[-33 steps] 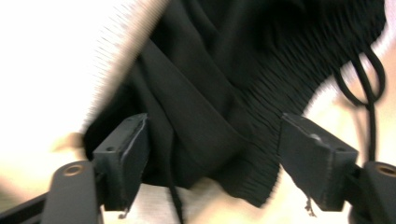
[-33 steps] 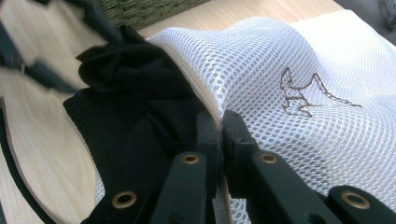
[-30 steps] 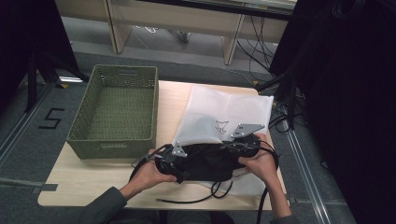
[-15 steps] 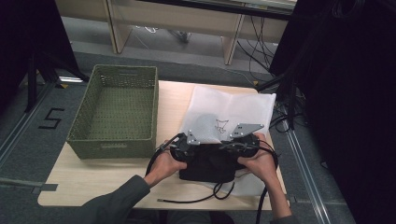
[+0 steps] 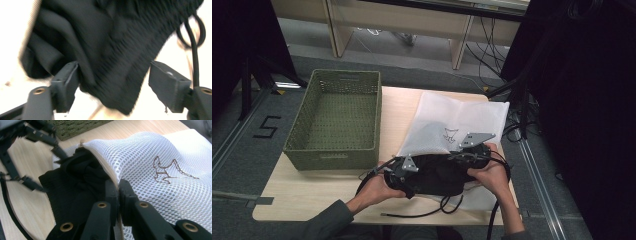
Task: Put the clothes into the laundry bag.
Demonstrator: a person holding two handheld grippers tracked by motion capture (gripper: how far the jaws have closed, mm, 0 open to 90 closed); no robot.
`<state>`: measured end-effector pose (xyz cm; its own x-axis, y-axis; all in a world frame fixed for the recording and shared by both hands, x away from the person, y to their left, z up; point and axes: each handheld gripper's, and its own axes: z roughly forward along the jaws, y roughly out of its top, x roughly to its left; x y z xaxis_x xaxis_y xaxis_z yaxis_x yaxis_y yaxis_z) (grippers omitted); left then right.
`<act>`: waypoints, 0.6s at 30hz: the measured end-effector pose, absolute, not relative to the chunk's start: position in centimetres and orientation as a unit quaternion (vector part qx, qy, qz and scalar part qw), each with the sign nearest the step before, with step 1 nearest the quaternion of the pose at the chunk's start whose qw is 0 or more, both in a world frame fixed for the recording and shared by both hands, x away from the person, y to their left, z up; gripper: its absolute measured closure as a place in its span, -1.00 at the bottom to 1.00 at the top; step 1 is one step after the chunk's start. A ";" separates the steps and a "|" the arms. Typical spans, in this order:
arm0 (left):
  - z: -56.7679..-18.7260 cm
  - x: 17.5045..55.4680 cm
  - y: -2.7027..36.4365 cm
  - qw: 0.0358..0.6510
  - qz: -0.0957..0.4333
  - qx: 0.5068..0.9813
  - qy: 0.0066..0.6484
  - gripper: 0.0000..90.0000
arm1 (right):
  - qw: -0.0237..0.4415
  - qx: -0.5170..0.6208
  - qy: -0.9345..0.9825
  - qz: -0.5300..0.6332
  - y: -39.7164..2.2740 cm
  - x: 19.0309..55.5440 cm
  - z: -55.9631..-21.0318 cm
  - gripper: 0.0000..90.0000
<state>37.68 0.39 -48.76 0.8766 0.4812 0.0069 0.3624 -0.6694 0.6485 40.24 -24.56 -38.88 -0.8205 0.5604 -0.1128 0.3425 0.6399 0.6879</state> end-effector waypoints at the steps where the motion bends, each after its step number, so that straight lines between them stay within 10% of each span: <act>1: -49.0 37.7 0.3 0.327 0.096 0.913 0.226 -0.46 | 0.160 0.255 0.891 0.340 -24.5 40.2 -38.9 0.94; 18: -46.8 40.3 -2.5 0.336 0.111 0.901 0.249 0.44 | 0.164 0.248 0.890 0.344 -24.6 40.2 -38.6 0.94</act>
